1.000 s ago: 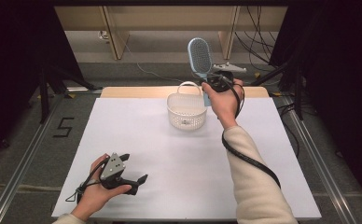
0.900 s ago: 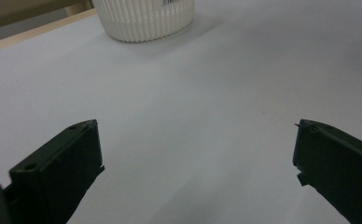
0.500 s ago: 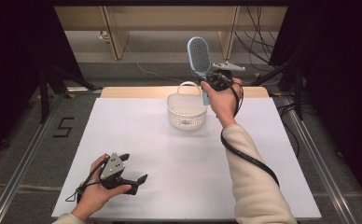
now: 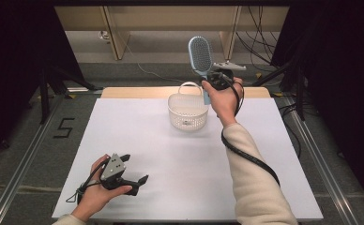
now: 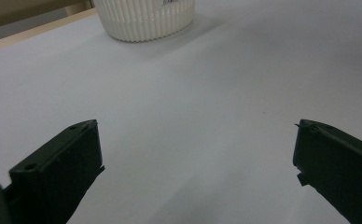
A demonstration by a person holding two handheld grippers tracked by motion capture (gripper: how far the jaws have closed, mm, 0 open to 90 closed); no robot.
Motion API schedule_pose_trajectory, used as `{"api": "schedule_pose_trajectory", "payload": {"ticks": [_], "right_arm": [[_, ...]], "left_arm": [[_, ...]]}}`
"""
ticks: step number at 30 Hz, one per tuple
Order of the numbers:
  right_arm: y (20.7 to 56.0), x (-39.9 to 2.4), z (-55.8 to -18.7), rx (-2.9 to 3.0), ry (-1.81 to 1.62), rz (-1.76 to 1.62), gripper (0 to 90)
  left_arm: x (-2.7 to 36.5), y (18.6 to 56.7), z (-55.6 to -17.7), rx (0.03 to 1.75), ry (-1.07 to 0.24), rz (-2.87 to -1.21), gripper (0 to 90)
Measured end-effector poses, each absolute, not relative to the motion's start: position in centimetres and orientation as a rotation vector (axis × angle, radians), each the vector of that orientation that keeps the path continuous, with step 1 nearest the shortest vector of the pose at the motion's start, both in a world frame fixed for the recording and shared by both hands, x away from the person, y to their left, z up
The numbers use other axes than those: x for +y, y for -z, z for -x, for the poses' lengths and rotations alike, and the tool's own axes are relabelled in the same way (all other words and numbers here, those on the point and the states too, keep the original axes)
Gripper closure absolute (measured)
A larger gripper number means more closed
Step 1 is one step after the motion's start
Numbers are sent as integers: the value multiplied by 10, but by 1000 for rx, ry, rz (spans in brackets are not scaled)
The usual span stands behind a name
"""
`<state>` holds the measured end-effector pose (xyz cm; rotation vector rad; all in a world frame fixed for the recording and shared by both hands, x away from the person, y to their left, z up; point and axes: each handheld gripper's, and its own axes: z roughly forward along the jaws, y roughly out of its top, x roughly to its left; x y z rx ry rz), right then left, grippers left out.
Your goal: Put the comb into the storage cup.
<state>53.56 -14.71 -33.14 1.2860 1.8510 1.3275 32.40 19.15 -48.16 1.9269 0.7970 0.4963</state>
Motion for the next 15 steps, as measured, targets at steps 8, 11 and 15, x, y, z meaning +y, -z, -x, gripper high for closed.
{"api": "schedule_pose_trajectory", "payload": {"ticks": [8,11,15], "right_arm": [[330,-146,-537,1848,-1328,-1286,707],[329,-146,-538,1846,-1328,-1286,707],[328,-145,-539,1849,-1326,-1285,708]], "left_arm": [[192,482,-324,797,-496,-1927,7],[192,482,-324,796,-497,-1927,7],[192,482,-324,796,-495,-1927,7]]}}
